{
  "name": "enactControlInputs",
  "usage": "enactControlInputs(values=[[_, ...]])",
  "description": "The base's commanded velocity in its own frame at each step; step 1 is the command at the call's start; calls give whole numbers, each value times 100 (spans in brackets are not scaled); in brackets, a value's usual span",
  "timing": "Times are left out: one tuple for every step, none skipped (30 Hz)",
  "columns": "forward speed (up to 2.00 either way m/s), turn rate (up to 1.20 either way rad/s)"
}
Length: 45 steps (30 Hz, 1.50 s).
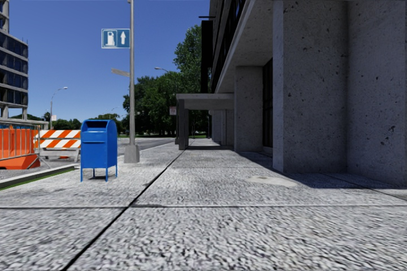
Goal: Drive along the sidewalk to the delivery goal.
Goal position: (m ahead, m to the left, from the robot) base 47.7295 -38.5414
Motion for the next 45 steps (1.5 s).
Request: enactControlInputs(values=[[200, 0], [200, 0], [200, 0], [200, 0], [200, 0], [200, 0], [200, 0], [200, 0], [200, 0], [200, 0], [200, 0], [200, 0], [200, 0], [200, 0], [200, 0], [200, 0], [200, 0], [200, 0], [200, 0], [200, 0], [200, 0], [200, 0], [200, 0], [200, 0], [200, 0], [200, 0], [200, 0], [200, 0], [200, 0], [200, 0], [200, 0], [200, 0], [200, 0], [200, 0], [200, 0], [200, 0], [200, 0], [200, 0], [200, 0], [200, 0], [200, 0], [200, 0], [197, 0], [197, 0], [191, 0]])
